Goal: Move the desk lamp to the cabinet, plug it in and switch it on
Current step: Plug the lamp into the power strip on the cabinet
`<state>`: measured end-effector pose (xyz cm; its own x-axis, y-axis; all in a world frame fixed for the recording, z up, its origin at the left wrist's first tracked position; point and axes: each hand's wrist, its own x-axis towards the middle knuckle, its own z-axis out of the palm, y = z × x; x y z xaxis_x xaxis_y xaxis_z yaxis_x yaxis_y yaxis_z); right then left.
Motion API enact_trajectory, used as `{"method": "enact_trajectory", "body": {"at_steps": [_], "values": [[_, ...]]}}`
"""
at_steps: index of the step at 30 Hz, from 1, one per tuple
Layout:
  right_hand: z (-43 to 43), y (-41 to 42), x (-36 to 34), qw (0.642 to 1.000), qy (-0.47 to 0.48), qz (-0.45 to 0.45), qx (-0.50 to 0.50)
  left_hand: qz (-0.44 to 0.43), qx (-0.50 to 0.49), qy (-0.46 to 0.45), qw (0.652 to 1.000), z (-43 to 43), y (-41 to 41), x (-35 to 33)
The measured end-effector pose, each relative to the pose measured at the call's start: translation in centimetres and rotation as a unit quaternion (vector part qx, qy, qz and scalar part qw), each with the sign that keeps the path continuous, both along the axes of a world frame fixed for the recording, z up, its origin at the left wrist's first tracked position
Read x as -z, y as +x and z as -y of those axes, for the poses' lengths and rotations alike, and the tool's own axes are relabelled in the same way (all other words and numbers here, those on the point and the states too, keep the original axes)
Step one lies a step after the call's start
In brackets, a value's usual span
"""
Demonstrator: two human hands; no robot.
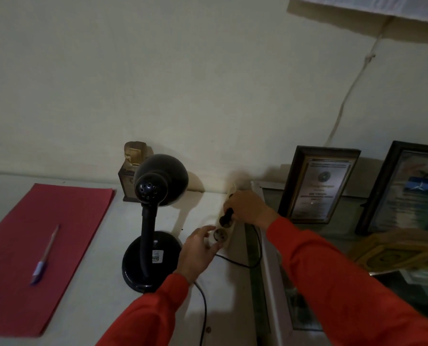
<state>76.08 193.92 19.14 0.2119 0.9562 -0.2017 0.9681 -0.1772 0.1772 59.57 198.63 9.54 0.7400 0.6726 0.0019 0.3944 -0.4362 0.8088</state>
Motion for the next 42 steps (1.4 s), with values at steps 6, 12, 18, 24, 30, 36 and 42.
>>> {"method": "enact_trajectory", "body": {"at_steps": [6,12,18,24,30,36,42], "values": [[-0.1,0.0,0.1,1.0,-0.006,-0.017,-0.003,0.012,0.005,-0.01,1.0,-0.1,0.0,0.0],[-0.2,-0.1,-0.2,0.998,-0.012,-0.059,0.007,0.003,0.005,-0.009,1.0,-0.1,0.0,-0.1],[-1.0,-0.6,-0.1,0.998,-0.022,-0.054,0.018,0.0,0.002,-0.01,1.0,0.0,-0.1,-0.1],[-1.0,-0.3,0.2,0.998,-0.017,-0.059,0.027,0.005,0.001,-0.01,1.0,0.0,-0.1,0.0],[-1.3,-0.1,0.1,0.997,-0.05,-0.052,0.008,0.004,0.003,-0.01,1.0,-0.1,-0.1,0.1],[-1.9,0.2,-0.1,0.996,-0.083,-0.038,-0.017,0.007,0.003,0.001,1.0,-0.2,0.0,0.4],[-2.6,0.1,0.7,0.994,-0.097,-0.045,-0.006,0.018,0.001,-0.005,1.0,-0.4,0.0,0.8]]}}
